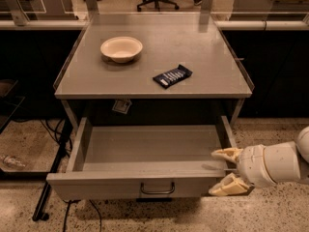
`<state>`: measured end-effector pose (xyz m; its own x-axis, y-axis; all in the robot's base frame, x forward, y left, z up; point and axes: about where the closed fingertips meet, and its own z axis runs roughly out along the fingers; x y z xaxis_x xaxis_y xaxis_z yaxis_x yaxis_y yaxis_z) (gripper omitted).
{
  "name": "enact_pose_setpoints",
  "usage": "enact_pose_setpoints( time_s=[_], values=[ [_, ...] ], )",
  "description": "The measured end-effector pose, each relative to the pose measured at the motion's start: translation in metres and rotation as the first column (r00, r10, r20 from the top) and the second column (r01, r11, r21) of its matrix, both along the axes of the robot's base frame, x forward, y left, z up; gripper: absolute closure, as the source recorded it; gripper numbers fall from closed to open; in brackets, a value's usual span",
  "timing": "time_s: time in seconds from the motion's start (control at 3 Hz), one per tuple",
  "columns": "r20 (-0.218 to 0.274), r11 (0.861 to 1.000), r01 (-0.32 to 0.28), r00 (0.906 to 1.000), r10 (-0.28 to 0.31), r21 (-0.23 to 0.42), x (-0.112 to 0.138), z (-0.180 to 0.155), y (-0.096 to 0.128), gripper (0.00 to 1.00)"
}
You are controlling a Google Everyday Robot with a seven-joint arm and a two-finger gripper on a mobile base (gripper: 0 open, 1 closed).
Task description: Open top drawer
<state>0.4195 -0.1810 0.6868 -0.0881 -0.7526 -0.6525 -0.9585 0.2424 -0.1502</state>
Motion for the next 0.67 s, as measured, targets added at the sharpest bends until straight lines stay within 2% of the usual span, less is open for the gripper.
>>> enact_pose_setpoints(
  time_s=[0.33, 0.67],
  values=[
    [0.000, 1.000, 0.000, 1.0000, 0.000, 0.000, 0.0000, 0.0000, 0.0000, 0.00],
    [0.000, 1.000, 0.000, 1.0000, 0.000, 0.000, 0.0000, 0.0000, 0.0000, 0.00]
  ],
)
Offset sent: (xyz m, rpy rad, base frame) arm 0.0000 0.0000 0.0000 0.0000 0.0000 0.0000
